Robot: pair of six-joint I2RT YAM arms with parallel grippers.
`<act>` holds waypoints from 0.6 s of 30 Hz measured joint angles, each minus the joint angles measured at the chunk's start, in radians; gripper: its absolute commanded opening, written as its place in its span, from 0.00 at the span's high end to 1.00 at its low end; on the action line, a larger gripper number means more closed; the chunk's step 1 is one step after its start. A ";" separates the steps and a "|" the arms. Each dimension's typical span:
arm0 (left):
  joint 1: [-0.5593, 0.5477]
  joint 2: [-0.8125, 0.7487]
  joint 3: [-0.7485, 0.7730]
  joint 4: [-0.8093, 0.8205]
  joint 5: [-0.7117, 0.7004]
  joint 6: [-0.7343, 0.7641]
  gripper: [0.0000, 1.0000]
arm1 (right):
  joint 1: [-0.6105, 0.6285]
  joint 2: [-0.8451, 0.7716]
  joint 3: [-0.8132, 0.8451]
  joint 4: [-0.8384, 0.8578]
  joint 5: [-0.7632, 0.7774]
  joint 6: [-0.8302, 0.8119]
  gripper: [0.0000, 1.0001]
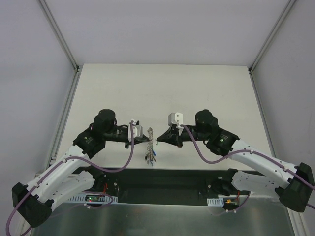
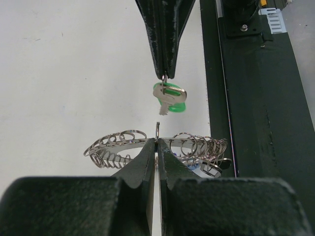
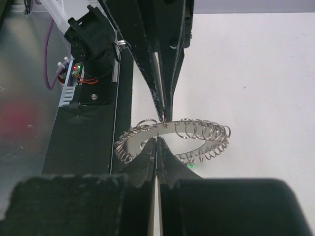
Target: Put the keys on the keyring
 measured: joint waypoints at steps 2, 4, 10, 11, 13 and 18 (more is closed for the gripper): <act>0.000 0.006 -0.001 0.003 0.002 -0.002 1.00 | 0.025 0.000 0.000 -0.001 0.023 -0.016 0.99; -0.001 0.011 -0.003 0.014 0.005 -0.009 1.00 | 0.054 0.000 0.000 -0.003 0.057 -0.037 0.99; -0.001 0.015 -0.026 0.077 0.033 -0.048 1.00 | 0.089 -0.006 -0.001 -0.008 0.133 -0.080 0.99; -0.001 0.015 -0.031 0.085 0.037 -0.053 1.00 | 0.090 -0.008 -0.001 -0.011 0.142 -0.085 0.99; -0.001 0.015 -0.044 0.107 0.050 -0.066 1.00 | 0.090 -0.014 -0.002 -0.021 0.158 -0.095 0.99; -0.001 0.026 -0.052 0.144 0.071 -0.095 1.00 | 0.090 -0.018 -0.002 -0.051 0.168 -0.111 0.99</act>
